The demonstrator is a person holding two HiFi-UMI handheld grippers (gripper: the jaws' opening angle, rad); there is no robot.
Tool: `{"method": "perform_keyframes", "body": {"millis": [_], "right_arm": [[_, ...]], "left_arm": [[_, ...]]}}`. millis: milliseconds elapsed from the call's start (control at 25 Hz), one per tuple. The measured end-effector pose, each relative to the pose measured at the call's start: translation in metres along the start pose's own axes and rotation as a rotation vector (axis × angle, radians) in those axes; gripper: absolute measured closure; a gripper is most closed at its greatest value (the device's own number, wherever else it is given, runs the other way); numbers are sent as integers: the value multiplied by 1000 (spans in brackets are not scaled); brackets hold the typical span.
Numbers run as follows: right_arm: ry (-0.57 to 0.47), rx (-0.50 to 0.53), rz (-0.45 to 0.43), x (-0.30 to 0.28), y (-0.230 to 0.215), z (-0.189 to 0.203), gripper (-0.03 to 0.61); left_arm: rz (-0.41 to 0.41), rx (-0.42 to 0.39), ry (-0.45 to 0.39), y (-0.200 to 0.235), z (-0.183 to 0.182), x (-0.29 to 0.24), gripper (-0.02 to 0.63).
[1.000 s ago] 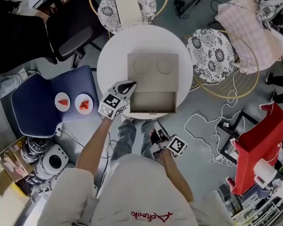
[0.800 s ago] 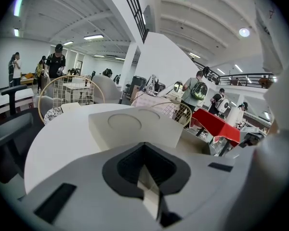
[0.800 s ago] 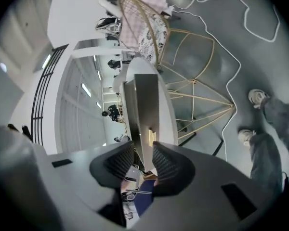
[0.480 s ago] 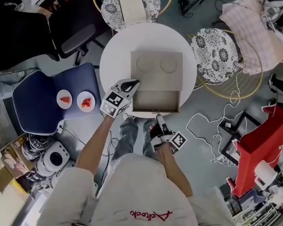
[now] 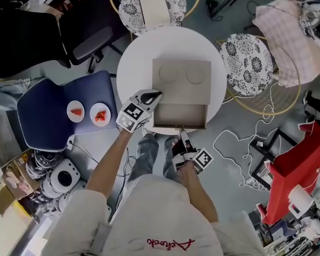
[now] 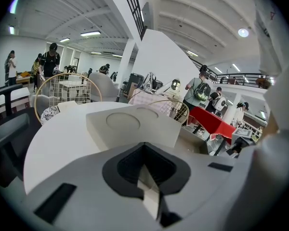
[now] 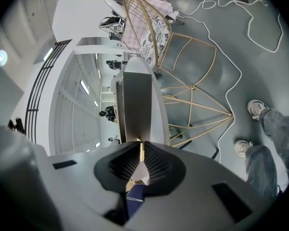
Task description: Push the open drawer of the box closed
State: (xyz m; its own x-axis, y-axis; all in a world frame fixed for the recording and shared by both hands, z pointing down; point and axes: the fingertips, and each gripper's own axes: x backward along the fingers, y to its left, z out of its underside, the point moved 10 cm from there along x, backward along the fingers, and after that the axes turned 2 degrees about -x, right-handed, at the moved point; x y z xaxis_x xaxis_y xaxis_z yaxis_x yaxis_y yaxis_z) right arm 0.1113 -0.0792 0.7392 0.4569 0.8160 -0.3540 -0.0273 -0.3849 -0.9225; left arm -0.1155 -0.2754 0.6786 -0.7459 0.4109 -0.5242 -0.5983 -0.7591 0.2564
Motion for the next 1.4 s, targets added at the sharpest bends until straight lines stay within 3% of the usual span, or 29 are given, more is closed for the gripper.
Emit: {"method": "perform_keyframes", "body": {"millis": [480,1120,1400], "right_arm": [[-7,28,3,-1,4,-3,541],[-15,67,-43,-59,28,-32,541],[-36,34,-72,-84,39,-40,541]], "left_arm": [[45,2,23,1,-1,0,603],[73,14,8,5,1,0,603],[79,20,2,5,0,-1,603]]}}
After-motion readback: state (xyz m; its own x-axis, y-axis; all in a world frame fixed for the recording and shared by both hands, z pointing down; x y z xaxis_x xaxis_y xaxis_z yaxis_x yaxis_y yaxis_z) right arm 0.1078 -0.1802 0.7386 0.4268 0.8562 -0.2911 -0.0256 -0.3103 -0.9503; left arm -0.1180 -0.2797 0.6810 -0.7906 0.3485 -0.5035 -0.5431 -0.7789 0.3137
